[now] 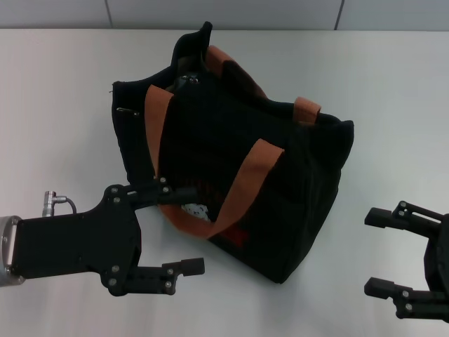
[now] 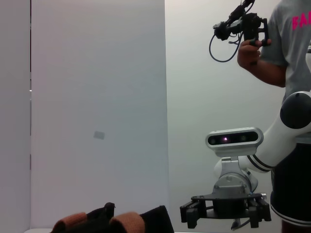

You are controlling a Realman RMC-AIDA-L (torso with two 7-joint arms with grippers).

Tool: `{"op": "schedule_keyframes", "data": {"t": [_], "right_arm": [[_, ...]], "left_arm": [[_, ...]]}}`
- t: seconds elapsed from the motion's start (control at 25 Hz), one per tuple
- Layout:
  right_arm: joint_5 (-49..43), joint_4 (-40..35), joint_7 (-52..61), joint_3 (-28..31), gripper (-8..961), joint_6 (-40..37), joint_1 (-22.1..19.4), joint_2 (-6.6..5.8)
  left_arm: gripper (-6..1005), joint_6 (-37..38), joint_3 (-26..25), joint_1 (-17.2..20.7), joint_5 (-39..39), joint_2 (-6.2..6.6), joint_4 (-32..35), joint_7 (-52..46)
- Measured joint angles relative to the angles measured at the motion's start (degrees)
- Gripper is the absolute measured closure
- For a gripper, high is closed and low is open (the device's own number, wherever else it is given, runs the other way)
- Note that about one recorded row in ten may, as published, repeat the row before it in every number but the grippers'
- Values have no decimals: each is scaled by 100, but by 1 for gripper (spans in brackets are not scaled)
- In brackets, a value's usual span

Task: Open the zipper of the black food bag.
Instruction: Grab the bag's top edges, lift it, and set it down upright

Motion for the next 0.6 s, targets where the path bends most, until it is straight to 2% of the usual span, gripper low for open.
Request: {"op": "schedule_keyframes", "data": {"t": [0.36, 0.48, 0.52, 0.56, 0.6], "right_arm": [[35, 9, -19, 46, 121, 28, -16, -1], [47, 9, -31, 48, 121, 29, -34, 3], [49, 11, -48, 50, 122, 29, -43, 3], [51, 37, -100, 53, 122, 30, -54, 3], [51, 37, -100, 53, 122, 30, -54, 3]], "left_arm": [[184, -9, -31, -29, -11, -8, -73, 87], [184, 5, -482, 72, -109, -9, -169, 391], [184, 5, -482, 72, -109, -9, -169, 391], [184, -48, -1193, 207, -210, 12, -387, 644], [184, -94, -1421, 240, -224, 21, -439, 687]]}}
